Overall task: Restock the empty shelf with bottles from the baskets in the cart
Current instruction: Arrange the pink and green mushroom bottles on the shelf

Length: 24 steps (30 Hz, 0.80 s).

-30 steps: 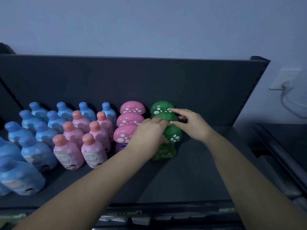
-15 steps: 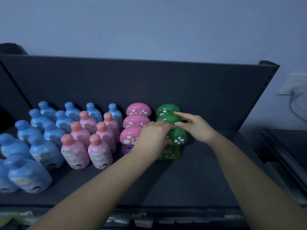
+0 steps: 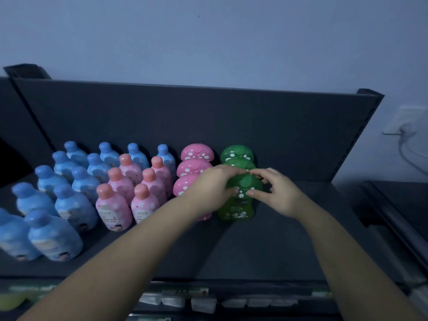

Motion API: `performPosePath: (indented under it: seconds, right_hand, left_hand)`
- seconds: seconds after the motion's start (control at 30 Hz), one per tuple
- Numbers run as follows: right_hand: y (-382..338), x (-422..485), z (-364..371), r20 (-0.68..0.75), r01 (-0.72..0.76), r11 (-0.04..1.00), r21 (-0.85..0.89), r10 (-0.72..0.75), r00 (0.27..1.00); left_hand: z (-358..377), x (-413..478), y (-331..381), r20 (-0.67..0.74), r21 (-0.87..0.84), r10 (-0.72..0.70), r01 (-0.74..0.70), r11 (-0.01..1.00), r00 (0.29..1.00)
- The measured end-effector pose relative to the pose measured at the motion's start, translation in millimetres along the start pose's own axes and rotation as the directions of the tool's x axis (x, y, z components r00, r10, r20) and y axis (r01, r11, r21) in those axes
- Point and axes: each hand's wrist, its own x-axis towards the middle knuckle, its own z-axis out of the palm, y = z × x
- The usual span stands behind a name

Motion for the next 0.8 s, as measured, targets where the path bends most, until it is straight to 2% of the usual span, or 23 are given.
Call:
performPosePath:
  seconds: [0.07, 0.13, 0.23, 0.3, 0.4, 0.57, 0.67, 0.8]
  right_hand:
    - [-7.1, -3.7, -1.2, -0.011, 0.008, 0.999, -0.043, -0.008, 1.000]
    - [-12.0, -7.1, -2.3, -0.040, 0.030, 0.997, -0.064, -0.033, 0.999]
    - [-19.8, -11.0, -5.4, -0.029, 0.079, 0.990, -0.121, -0.083, 0.996]
    - [-29.7, -8.8, -6.0, -0.013, 0.136, 0.967, -0.218, -0.142, 0.990]
    - [-58.2, 2.2, 4.5, 0.006, 0.217, 0.906, -0.364, -0.230, 0.973]
    - [-125.1, 12.0, 60.2, 0.204, 0.462, 0.739, -0.491, -0.418, 0.885]
    - [-171.1, 12.4, 99.2, 0.317, 0.587, 0.662, -0.466, -0.494, 0.809]
    - [-233.6, 7.2, 155.6, 0.394, 0.710, 0.574, -0.408, -0.591, 0.704]
  left_hand:
    - [-12.0, -7.8, -0.6, -0.029, -0.046, 0.016, -0.017, 0.999, 0.999]
    - [-25.0, -19.1, -5.2, -0.123, -0.051, 0.028, -0.034, 0.998, 0.992]
    - [-42.5, -41.6, -10.9, -0.188, -0.077, -0.140, 0.128, 0.989, 0.972]
    - [-49.9, -58.4, -15.2, -0.169, -0.005, -0.217, 0.219, 0.976, 0.961]
    - [-61.5, -86.3, -23.7, -0.114, 0.206, -0.275, 0.293, 0.934, 0.955]
    - [-96.5, -151.6, -33.3, -0.074, 0.436, -0.432, 0.418, 0.797, 0.899]
    - [-125.1, -200.9, -38.3, -0.150, 0.525, -0.562, 0.547, 0.651, 0.813]
    - [-155.5, -277.6, -45.9, -0.272, 0.556, -0.636, 0.657, 0.509, 0.722]
